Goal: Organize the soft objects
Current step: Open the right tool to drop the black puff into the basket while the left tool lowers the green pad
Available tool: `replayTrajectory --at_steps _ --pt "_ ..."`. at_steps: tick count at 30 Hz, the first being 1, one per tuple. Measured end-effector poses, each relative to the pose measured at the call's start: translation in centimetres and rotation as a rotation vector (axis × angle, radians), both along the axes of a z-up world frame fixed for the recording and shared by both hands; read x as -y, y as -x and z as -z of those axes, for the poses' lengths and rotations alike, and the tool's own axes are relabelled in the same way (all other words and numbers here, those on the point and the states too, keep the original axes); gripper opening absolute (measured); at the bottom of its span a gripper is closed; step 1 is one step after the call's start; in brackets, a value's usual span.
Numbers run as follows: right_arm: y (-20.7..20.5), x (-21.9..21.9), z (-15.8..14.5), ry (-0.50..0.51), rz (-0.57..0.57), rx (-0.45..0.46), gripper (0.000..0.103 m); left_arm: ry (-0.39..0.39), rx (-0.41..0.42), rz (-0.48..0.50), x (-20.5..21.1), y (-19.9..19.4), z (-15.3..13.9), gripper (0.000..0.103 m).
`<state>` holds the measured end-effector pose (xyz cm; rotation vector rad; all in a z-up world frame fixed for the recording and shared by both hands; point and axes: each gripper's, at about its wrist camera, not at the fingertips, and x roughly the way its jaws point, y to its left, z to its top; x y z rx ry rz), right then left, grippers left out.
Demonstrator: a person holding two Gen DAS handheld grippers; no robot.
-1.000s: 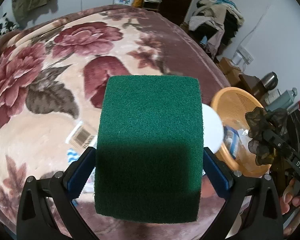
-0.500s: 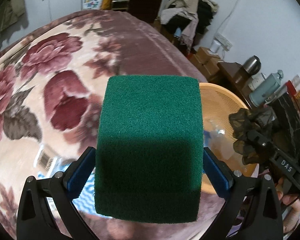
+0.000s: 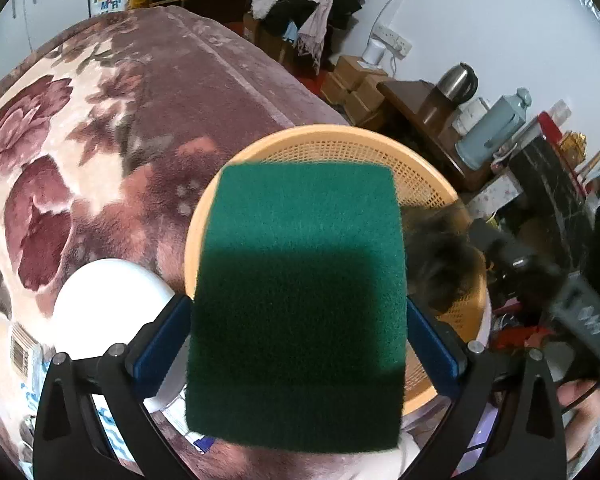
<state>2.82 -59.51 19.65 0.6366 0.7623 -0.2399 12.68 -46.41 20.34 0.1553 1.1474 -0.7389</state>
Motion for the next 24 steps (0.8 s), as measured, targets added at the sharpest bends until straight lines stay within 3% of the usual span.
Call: replayTrajectory --at_steps 9,13,20,24 --pt "-0.2 -0.2 0.0 0.000 -0.012 -0.012 0.091 0.014 0.029 -0.011 -0.9 0.4 -0.6 0.102" --pt "0.1 -0.9 -0.2 0.007 -0.022 -0.010 0.091 0.098 0.010 0.013 -0.9 0.7 -1.3 0.102" --pt "1.2 -0.3 -0.4 0.019 0.004 -0.006 0.093 0.112 0.027 0.015 0.1 1.6 -1.8 0.102" --pt "1.4 0.0 -0.3 0.012 0.008 0.000 0.093 0.183 0.009 0.010 -0.2 1.8 -2.2 0.103"
